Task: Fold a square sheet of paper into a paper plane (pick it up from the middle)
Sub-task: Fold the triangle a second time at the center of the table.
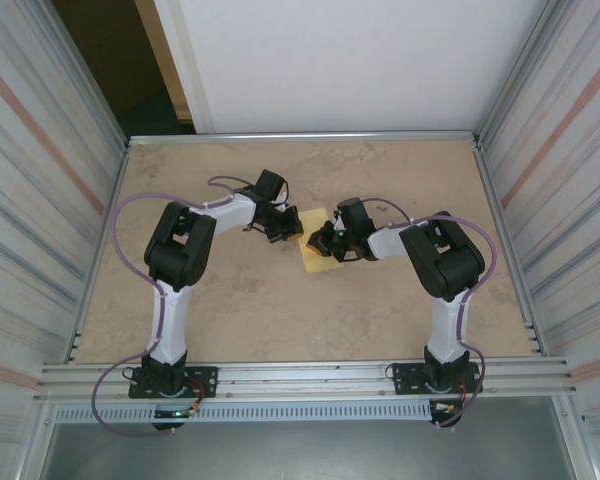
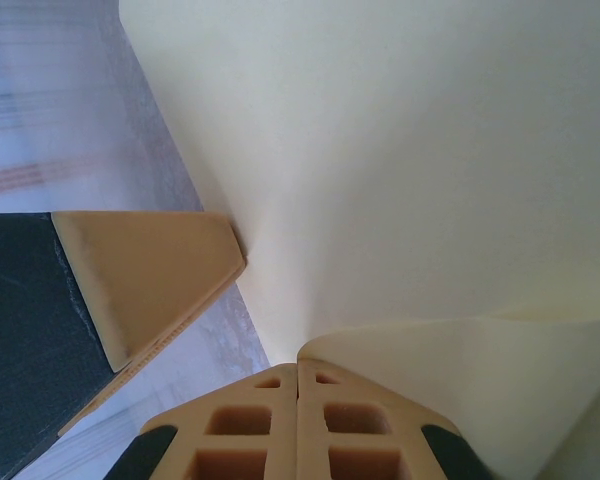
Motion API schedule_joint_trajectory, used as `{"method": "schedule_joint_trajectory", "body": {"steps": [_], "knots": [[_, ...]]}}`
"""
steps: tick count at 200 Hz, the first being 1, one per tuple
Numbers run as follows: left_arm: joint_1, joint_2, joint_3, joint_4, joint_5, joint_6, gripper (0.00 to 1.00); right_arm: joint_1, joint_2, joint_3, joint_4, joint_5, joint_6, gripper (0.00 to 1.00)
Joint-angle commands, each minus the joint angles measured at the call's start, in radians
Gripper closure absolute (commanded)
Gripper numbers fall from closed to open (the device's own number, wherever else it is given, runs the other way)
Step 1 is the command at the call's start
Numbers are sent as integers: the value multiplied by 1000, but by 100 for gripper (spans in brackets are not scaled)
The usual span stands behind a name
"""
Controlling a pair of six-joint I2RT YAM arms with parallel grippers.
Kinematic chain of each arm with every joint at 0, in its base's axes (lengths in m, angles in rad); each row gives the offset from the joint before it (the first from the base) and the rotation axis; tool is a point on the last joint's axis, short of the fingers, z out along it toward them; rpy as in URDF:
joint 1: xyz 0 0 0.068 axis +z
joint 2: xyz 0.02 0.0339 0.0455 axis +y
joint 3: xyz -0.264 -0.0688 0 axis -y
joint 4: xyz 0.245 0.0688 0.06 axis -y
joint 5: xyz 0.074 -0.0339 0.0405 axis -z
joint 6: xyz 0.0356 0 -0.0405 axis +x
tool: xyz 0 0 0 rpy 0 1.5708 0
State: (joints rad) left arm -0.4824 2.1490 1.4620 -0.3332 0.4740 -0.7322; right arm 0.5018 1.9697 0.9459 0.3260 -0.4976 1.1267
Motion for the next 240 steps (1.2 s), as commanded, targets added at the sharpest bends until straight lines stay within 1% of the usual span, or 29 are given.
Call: {"method": "schedule_joint_trajectory", "body": {"steps": [1,21,29,45,53,60,86,100,125,152,159,196,240], "knots": [[0,15,-13,-30,-16,6,93,-5,33,-1,-40,24,27,100],[0,2,-2,-34,-17,9,92,-4,32,1,-50,27,30,100],[2,-7,7,-38,-18,8,92,-4,31,2,-58,29,32,98],[11,-40,19,-41,-36,1,88,-5,31,5,-73,34,34,91],[19,-47,18,-40,-53,-4,86,-4,30,8,-76,34,35,85],[26,-89,17,-38,-69,-9,85,-3,29,10,-79,34,35,81],[61,-152,-24,-10,-102,-32,82,-2,29,18,-86,30,35,67],[74,-182,-58,10,-105,-40,81,-1,29,21,-86,30,35,63],[80,-220,-117,39,-91,-39,81,-1,25,19,-91,32,30,67],[70,-248,-185,95,-46,-45,85,0,26,15,-109,40,18,77],[67,-255,-199,109,-40,-46,86,0,26,16,-114,41,17,79],[8,-262,-219,127,-27,-38,91,1,39,18,-153,48,11,87],[-65,-222,-207,131,-30,-34,95,1,52,28,-191,57,7,97]]}}
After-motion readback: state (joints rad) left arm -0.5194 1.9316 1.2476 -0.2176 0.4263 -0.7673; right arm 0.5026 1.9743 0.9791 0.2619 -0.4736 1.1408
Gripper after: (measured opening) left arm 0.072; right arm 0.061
